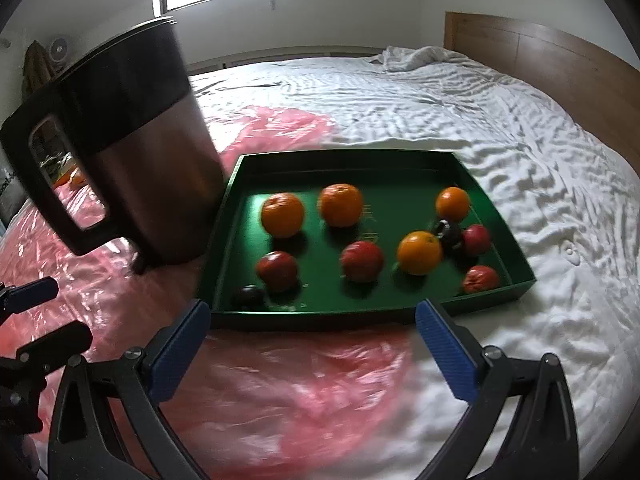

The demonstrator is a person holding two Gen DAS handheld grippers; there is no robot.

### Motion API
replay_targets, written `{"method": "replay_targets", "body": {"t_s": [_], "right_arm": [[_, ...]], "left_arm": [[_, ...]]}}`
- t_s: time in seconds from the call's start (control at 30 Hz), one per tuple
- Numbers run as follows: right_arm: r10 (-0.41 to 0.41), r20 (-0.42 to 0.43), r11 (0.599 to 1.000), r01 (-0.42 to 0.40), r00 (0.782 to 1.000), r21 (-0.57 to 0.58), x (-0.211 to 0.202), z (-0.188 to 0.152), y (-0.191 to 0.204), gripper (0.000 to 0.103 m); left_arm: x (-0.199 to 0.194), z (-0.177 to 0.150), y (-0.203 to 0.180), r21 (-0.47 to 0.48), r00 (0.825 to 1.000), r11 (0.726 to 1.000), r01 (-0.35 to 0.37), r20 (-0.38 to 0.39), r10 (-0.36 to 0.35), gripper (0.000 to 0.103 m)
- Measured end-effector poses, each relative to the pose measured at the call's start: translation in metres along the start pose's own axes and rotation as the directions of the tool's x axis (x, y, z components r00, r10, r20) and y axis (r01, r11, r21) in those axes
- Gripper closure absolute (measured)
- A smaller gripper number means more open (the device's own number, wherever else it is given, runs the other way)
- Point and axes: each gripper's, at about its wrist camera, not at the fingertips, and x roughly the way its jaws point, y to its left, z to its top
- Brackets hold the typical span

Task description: Organize fruits

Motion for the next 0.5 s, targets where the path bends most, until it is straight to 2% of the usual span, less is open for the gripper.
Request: {"method": "replay_targets", "body": {"t_s": [0.27, 0.43, 0.5], "right_arm": [[0.027, 0.066, 0.999, -0.025, 0.997, -0.040, -0.015, -0.009, 0.032, 0.000], [0.033, 0.111, 0.999, -0.028, 0.993, -0.042, -0.036, -0.017, 0.043, 0.000], [0.030, 0.126, 0.998, -0.023, 0.992, -0.053, -0.045, -0.019, 0.047, 0.000]], "left_arm": [[-0.018, -0.017, 0.029, -0.047, 0.996, 0.998, -0.050, 0.068, 0.053, 0.023], [-0.032, -0.022, 0.035, -0.064, 0.992, 0.996, -0.068, 0.102, 0.074, 0.008], [-0.041, -0.022, 0.036, -0.073, 0.989, 0.994, -0.080, 0.117, 0.088, 0.006]]}}
